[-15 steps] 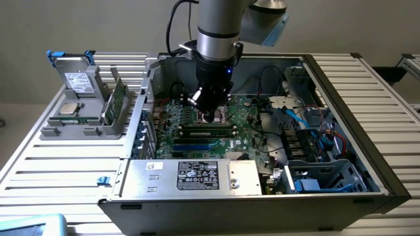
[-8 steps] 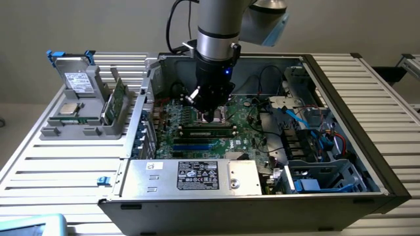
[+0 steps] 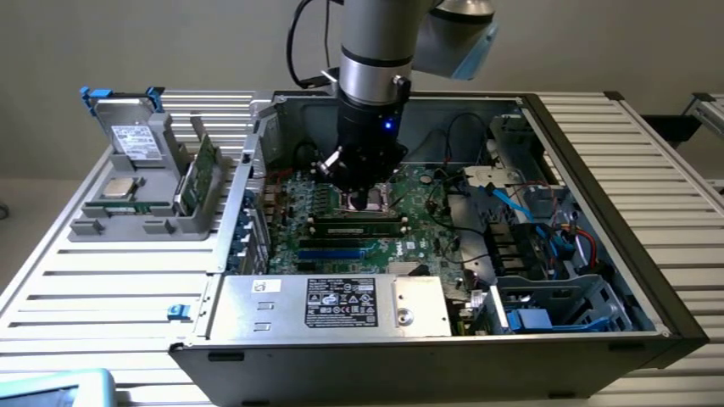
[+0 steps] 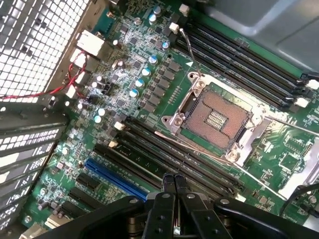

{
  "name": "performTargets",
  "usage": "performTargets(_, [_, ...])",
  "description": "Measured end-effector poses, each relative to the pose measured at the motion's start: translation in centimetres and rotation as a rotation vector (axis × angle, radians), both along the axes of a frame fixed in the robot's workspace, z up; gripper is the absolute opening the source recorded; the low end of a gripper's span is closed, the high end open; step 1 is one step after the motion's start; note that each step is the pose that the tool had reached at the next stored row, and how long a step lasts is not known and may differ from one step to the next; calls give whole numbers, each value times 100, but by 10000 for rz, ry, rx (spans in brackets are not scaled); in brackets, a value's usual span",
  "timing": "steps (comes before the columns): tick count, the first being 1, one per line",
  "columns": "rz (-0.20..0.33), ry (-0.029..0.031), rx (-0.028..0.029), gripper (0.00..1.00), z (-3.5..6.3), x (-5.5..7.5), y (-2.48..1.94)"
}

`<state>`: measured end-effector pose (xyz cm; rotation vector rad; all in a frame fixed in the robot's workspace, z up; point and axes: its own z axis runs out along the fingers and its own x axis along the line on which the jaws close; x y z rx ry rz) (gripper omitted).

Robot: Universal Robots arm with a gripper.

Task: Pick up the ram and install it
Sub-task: 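Press down the ram until it locks into place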

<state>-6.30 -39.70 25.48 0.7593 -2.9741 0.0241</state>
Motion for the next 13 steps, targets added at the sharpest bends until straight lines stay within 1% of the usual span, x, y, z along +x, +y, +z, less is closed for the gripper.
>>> performTargets(10, [-1605, 0, 1, 11, 0, 0, 0])
performTargets(13, [-2000, -2, 0, 11, 0, 0, 0])
